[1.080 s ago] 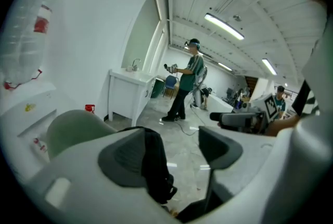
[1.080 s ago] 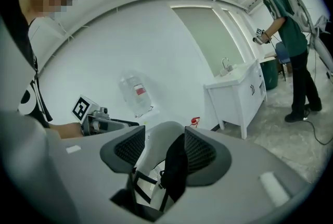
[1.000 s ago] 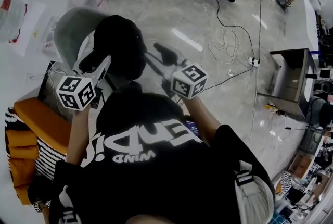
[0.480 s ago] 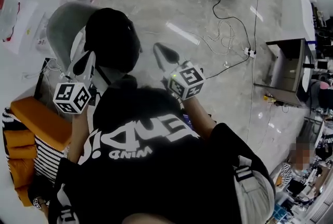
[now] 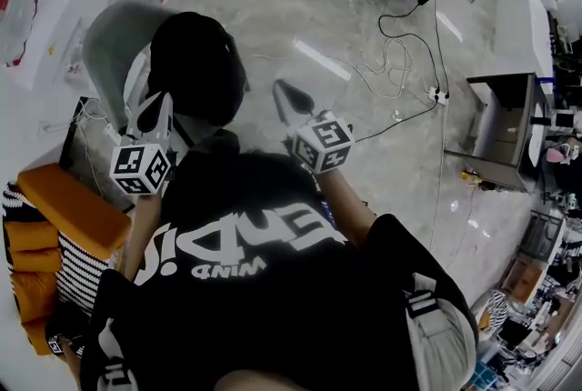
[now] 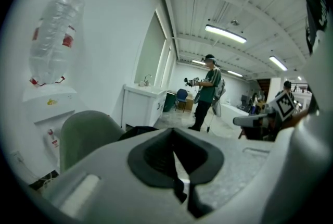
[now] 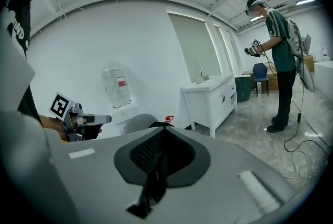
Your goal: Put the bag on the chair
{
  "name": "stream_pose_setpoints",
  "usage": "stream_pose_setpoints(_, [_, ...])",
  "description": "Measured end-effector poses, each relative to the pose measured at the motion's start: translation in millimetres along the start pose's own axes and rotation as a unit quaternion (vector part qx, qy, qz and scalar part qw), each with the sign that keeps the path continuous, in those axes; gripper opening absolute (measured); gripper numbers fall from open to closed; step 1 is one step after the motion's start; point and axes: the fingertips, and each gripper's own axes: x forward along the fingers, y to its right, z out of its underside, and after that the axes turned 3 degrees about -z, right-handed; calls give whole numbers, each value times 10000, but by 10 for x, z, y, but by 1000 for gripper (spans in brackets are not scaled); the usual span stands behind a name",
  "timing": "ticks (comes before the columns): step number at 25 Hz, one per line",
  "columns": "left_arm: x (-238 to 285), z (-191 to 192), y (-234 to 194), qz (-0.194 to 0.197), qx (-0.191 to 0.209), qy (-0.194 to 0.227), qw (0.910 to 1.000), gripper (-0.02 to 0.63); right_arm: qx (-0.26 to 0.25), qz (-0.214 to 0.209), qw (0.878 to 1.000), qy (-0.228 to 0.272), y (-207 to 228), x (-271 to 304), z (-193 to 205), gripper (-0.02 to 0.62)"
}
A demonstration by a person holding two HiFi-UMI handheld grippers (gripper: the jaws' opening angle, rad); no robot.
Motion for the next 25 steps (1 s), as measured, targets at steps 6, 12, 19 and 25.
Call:
stream_pose_setpoints(6, [33, 55, -45, -58, -90, -50, 9999, 0, 43, 70, 9999, -60, 58, 31, 89, 2])
stream_pose_setpoints(12, [14, 33, -71, -177, -161, -54, 9997, 0, 197, 75, 9998, 1, 82, 17, 47, 0])
stream_pose_setpoints(19, [23, 29, -92, -240, -241, -62, 9994, 0, 151, 89, 9998, -59, 90, 27, 71, 0])
stream_pose_setpoints(25, [48, 47, -129, -234, -264, -99, 9993, 0, 211, 134, 9996, -119, 74, 66, 95, 0])
